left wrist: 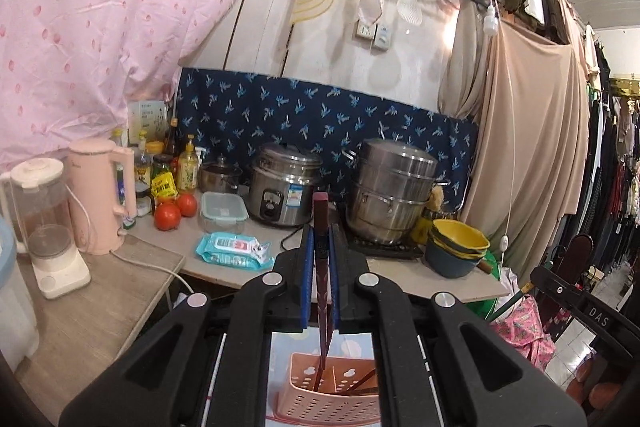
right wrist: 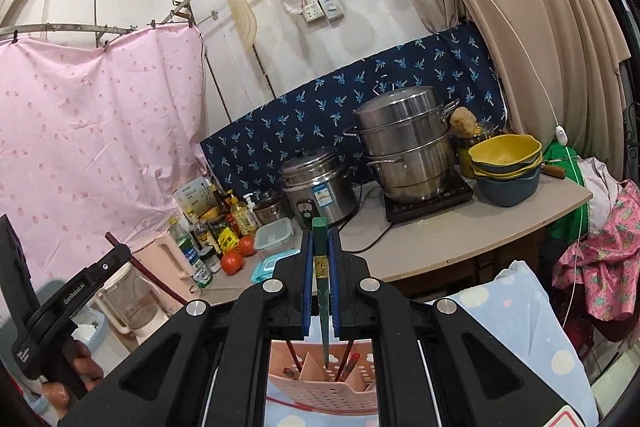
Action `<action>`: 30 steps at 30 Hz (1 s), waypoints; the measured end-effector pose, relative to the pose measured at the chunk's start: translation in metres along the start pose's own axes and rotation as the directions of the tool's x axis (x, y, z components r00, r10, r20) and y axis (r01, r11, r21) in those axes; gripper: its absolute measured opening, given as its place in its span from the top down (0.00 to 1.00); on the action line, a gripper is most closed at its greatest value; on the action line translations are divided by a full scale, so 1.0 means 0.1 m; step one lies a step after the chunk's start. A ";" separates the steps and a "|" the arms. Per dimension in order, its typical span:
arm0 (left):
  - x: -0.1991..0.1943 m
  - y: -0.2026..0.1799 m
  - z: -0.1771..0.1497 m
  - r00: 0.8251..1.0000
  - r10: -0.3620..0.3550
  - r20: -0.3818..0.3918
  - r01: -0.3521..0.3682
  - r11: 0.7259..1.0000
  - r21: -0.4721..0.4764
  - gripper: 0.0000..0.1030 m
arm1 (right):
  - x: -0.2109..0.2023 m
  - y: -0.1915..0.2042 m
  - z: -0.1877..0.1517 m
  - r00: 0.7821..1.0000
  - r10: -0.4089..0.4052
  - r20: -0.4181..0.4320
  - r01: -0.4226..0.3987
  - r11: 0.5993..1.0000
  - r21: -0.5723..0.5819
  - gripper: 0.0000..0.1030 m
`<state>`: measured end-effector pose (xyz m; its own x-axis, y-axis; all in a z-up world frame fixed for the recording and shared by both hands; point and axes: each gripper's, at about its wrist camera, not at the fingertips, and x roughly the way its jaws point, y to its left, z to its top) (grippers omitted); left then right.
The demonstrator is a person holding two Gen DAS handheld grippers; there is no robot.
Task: Organize utensils
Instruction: 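Lift both chopsticks with both tools and carry them over the pink basket, then open both tools to release the chopsticks into the pink basket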
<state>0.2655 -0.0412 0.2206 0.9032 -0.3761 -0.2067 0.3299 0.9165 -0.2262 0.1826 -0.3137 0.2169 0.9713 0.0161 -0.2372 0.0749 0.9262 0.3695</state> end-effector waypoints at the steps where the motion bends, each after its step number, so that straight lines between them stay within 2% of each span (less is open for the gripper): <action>1: 0.05 0.01 -0.03 1.000 0.001 -0.011 -0.001 1.000 0.000 0.93 | 0.07 0.00 -0.03 1.000 -0.003 -0.013 0.002 1.000 -0.003 0.93; 10: 0.33 0.10 -0.35 0.996 0.019 -0.090 -0.019 1.000 -0.002 0.93 | 0.45 -0.06 -0.30 0.995 -0.028 -0.096 0.027 1.000 -0.013 0.93; 18: 0.43 0.15 -0.46 0.992 0.021 -0.124 -0.023 1.000 -0.012 0.92 | 0.54 -0.13 -0.44 0.990 -0.050 -0.129 0.048 0.999 -0.020 0.92; 19: 0.43 0.16 -0.47 0.992 0.031 -0.126 -0.033 0.999 -0.012 0.90 | 0.53 -0.14 -0.45 0.991 -0.054 -0.125 0.052 0.998 -0.021 0.91; 20: 0.43 0.17 -0.48 0.990 0.034 -0.134 -0.037 0.999 -0.016 0.77 | 0.52 -0.13 -0.45 0.991 -0.058 -0.120 0.056 0.998 -0.022 0.89; 21: 0.43 0.18 -0.49 0.989 0.043 -0.139 -0.046 0.999 -0.023 0.58 | 0.50 -0.14 -0.46 0.991 -0.063 -0.118 0.061 0.998 -0.020 0.87; 22: 0.40 0.21 -0.50 0.989 0.059 -0.136 -0.065 0.997 -0.039 0.52 | 0.49 -0.15 -0.47 0.991 -0.060 -0.119 0.059 0.998 -0.014 0.87; 23: 0.38 0.22 -0.51 0.990 0.065 -0.129 -0.072 0.996 -0.049 0.49 | 0.47 -0.17 -0.47 0.991 -0.056 -0.120 0.056 0.998 -0.008 0.86; 30: 0.20 0.34 -0.62 0.986 0.069 -0.154 -0.078 0.995 -0.057 0.49 | 0.23 -0.14 -0.56 0.994 -0.052 -0.100 0.050 0.998 -0.025 0.85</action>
<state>0.2780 -0.0262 0.1495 0.8707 -0.3287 -0.3658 0.2418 0.9338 -0.2637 0.1913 -0.3054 0.1564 0.9385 0.0057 -0.3452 0.1174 0.9350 0.3346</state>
